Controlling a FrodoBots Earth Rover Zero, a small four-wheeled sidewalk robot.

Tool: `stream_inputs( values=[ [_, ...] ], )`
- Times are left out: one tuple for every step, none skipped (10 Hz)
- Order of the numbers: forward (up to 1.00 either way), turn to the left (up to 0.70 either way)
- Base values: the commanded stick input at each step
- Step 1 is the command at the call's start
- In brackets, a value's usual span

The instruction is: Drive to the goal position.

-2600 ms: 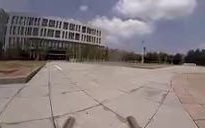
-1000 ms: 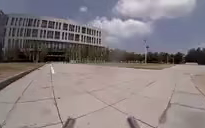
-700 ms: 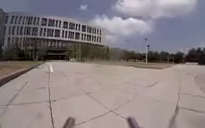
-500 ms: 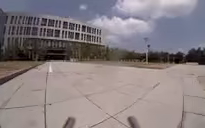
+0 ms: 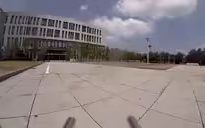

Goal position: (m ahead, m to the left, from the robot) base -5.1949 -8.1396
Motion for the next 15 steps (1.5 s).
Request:
stream_inputs(
  values=[
    [0.7, 0.0],
    [0.7, 0.0],
    [0.7, 0.0],
    [0.7, 0.0],
    [0.7, 0.0],
    [0.7, 0.0],
    [0.7, 0.0],
    [0.7, 0.0],
    [0.7, 0.0],
    [0.7, 0.0],
    [0.7, 0.0],
    [0.7, 0.0],
    [0.7, 0.0],
    [0.7, 0.0],
    [0.7, -0.03]
  ],
)
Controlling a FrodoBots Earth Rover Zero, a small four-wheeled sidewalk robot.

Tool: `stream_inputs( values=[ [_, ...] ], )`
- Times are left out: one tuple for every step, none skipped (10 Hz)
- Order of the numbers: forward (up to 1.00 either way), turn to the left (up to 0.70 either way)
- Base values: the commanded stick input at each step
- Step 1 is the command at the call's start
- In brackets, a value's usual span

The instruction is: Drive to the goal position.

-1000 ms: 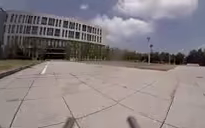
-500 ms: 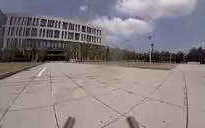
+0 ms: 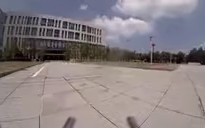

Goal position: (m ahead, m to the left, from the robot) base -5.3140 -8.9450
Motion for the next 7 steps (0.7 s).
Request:
stream_inputs(
  values=[
    [0.7, -0.25],
    [0.7, -0.35],
    [0.7, -0.35],
    [0.7, -0.35],
    [0.7, -0.35],
    [0.7, -0.35],
    [0.7, -0.35]
  ],
)
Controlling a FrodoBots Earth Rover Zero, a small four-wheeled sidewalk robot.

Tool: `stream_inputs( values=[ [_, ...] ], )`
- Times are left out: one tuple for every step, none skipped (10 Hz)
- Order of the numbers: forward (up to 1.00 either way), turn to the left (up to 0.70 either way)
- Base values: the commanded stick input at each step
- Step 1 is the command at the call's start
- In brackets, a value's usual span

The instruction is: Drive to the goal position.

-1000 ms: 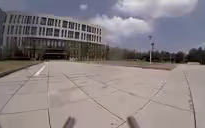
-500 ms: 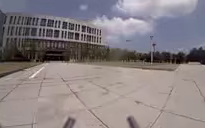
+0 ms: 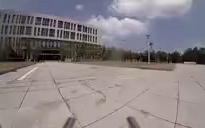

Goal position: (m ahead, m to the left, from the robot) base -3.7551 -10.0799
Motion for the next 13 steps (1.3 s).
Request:
stream_inputs(
  values=[
    [0.7, -0.35],
    [0.7, -0.35],
    [0.7, -0.35],
    [0.7, -0.35],
    [0.46, -0.41],
    [0.1, -0.63],
    [0.0, -0.7],
    [0.0, -0.7],
    [0.0, -0.7],
    [0.0, -0.7],
    [0.0, -0.7],
    [0.0, -0.7],
    [0.0, -0.7]
  ],
)
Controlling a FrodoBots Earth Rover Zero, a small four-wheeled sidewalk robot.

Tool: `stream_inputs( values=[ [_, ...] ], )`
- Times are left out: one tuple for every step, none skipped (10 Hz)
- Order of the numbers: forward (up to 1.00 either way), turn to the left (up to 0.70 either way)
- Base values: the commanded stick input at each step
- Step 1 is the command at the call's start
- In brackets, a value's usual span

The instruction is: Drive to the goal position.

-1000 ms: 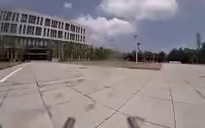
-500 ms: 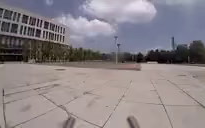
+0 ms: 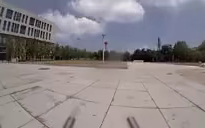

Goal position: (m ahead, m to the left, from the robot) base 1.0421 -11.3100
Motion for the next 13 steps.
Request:
stream_inputs(
  values=[
    [0.0, -0.7],
    [0.0, -0.7],
    [0.0, -0.7],
    [0.0, -0.7],
    [0.0, -0.7],
    [0.0, -0.7],
    [0.0, -0.7],
    [0.0, -0.7],
    [0.0, -0.7],
    [0.0, -0.7],
    [0.0, -0.7],
    [0.0, -0.7],
    [0.0, -0.7]
  ],
)
